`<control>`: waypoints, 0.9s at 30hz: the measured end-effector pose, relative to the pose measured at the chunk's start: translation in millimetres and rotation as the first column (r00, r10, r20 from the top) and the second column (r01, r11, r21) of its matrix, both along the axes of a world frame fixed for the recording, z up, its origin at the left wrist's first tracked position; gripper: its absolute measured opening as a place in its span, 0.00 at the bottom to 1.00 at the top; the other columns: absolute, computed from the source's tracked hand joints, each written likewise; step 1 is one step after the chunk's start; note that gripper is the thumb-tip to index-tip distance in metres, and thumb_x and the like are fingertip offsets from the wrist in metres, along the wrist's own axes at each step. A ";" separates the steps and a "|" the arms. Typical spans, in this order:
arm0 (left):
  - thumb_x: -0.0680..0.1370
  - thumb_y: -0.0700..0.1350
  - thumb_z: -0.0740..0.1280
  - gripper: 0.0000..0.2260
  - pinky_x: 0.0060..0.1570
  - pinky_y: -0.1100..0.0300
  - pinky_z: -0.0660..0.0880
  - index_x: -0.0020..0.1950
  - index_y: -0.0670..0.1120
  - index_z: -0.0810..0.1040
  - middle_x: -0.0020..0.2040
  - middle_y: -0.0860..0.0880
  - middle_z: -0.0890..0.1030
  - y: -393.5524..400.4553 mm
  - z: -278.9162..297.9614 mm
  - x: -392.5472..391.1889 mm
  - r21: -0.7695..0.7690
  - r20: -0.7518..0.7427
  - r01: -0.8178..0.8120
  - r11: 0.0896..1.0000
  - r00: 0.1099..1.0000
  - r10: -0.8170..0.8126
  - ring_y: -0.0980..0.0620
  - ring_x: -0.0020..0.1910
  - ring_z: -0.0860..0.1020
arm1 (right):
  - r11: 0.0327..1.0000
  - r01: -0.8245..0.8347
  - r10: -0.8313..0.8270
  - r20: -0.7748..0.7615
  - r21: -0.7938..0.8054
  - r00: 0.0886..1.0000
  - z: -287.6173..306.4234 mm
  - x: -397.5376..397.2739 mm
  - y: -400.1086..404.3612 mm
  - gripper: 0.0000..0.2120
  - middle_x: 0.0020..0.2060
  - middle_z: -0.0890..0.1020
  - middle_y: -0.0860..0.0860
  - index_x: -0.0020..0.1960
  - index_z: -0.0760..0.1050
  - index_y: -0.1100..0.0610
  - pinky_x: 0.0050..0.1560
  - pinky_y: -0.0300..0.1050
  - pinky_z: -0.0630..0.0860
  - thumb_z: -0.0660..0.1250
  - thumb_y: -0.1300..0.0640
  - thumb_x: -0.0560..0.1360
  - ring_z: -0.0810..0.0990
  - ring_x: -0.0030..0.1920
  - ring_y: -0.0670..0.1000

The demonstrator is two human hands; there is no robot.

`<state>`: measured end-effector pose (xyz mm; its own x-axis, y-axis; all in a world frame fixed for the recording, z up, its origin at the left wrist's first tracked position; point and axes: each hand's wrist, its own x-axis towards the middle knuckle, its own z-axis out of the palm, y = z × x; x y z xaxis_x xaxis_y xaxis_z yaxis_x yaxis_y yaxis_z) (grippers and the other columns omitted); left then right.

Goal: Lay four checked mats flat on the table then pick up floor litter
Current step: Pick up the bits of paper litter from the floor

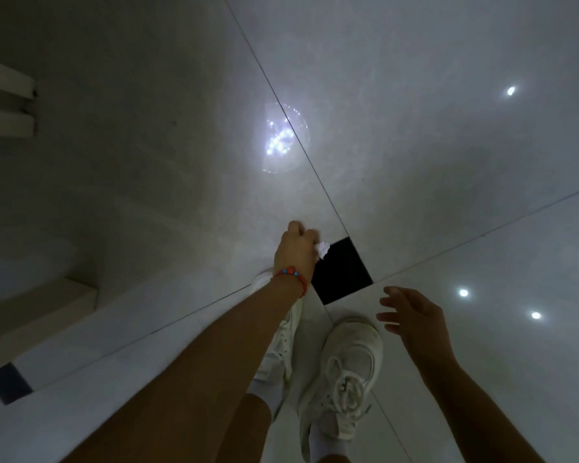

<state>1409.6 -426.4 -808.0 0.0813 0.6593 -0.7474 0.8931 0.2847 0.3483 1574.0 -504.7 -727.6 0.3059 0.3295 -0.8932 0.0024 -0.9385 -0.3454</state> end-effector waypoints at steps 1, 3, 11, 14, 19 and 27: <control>0.75 0.35 0.61 0.12 0.54 0.57 0.68 0.57 0.38 0.76 0.60 0.38 0.72 1.3 -0.3 -1.0 -0.003 0.019 0.000 1.000 1.000 0.000 0.42 0.58 0.73 | 1.000 0.011 -0.011 0.007 -0.016 1.000 0.3 2.3 -3.9 0.07 0.41 0.81 0.49 0.50 0.76 0.55 0.40 0.43 0.76 0.60 0.57 0.78 0.81 0.39 0.51; 0.74 0.33 0.60 0.09 0.45 0.60 0.66 0.50 0.35 0.79 0.54 0.36 0.77 6.7 8.0 -4.9 0.007 0.038 -0.054 0.998 0.998 0.054 0.42 0.54 0.76 | 0.998 0.023 -0.022 0.019 -0.052 1.000 6.1 7.7 -9.1 0.07 0.42 0.81 0.50 0.51 0.76 0.55 0.41 0.44 0.76 0.59 0.57 0.78 0.81 0.39 0.52; 0.70 0.33 0.69 0.02 0.36 0.69 0.66 0.40 0.35 0.81 0.42 0.38 0.82 53.0 123.2 -26.4 0.121 0.132 -0.429 0.895 0.901 0.414 0.50 0.40 0.76 | 0.989 0.146 -0.145 0.033 -0.017 0.989 95.9 26.4 28.9 0.08 0.43 0.80 0.57 0.51 0.76 0.60 0.40 0.44 0.74 0.59 0.60 0.78 0.79 0.39 0.56; 0.69 0.31 0.70 0.01 0.36 0.68 0.69 0.39 0.35 0.80 0.39 0.40 0.80 74.5 186.8 -31.2 0.143 0.183 -0.418 0.897 0.902 0.391 0.50 0.39 0.75 | 0.984 0.174 -0.174 0.036 0.027 0.984 151.1 30.1 55.2 0.09 0.42 0.80 0.56 0.52 0.77 0.61 0.40 0.44 0.74 0.59 0.60 0.78 0.79 0.39 0.56; 0.70 0.33 0.69 0.02 0.35 0.69 0.68 0.38 0.37 0.80 0.34 0.49 0.75 123.5 312.9 -31.0 0.181 0.205 -0.385 0.905 0.915 0.348 0.50 0.38 0.74 | 0.966 0.236 -0.240 0.024 0.106 0.971 267.0 30.4 95.0 0.10 0.44 0.80 0.59 0.54 0.76 0.63 0.38 0.44 0.72 0.60 0.61 0.78 0.78 0.37 0.56; 0.69 0.31 0.69 0.03 0.32 0.79 0.65 0.41 0.36 0.80 0.33 0.51 0.73 197.4 533.0 5.8 0.326 0.359 -0.409 0.852 0.888 0.289 0.61 0.32 0.70 | 0.890 0.384 -0.384 -0.051 0.245 0.922 455.5 33.1 144.4 0.11 0.48 0.79 0.60 0.57 0.74 0.65 0.41 0.44 0.74 0.58 0.63 0.79 0.78 0.39 0.56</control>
<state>1415.4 -229.0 -275.0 -0.0395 0.9114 -0.4096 0.6027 0.3487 0.7177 1607.1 -360.3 -272.2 0.4519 0.3955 -0.7996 -0.3414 -0.7514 -0.5646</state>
